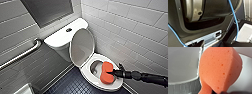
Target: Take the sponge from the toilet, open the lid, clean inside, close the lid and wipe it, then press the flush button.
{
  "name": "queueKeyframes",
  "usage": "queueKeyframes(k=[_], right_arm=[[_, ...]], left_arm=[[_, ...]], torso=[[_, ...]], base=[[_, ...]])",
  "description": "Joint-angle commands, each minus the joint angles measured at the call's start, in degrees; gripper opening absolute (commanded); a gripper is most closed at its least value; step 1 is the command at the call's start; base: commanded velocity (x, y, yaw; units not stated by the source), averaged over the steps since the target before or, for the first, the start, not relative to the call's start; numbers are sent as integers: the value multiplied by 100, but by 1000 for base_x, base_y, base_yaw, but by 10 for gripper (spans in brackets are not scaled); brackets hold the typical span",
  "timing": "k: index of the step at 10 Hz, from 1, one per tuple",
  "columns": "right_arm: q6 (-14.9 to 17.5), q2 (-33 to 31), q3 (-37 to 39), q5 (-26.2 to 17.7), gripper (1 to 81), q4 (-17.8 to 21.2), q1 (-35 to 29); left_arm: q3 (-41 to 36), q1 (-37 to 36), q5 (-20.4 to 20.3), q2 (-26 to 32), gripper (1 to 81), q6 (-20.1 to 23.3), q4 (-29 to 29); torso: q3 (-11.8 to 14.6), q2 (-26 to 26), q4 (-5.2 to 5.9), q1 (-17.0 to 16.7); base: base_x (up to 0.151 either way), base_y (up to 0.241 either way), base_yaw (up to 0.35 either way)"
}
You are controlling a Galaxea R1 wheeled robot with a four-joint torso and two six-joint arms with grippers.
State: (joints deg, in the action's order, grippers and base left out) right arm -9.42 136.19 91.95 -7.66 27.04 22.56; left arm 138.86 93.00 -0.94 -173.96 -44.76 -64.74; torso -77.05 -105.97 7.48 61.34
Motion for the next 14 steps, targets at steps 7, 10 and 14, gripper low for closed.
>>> queueKeyframes(k=[7, 10, 14], right_arm=[[-6, 2176, 2438, -1467, 10, -498, -1645], [81, 2591, 3178, -914, 10, -515, -1539], [63, 2538, 3328, -658, 10, -559, -1434]], left_arm=[[-78, 241, 287, 90, 811, 38, 50], [-61, 337, 287, 159, 811, 12, 67], [-61, 399, 287, 195, 811, 12, 58]], torso=[[0, 0, 0, 0], [0, 0, 0, 0], [0, 0, 0, 0]], base=[[0, 0, 0], [0, 0, 0], [0, 0, 0]])
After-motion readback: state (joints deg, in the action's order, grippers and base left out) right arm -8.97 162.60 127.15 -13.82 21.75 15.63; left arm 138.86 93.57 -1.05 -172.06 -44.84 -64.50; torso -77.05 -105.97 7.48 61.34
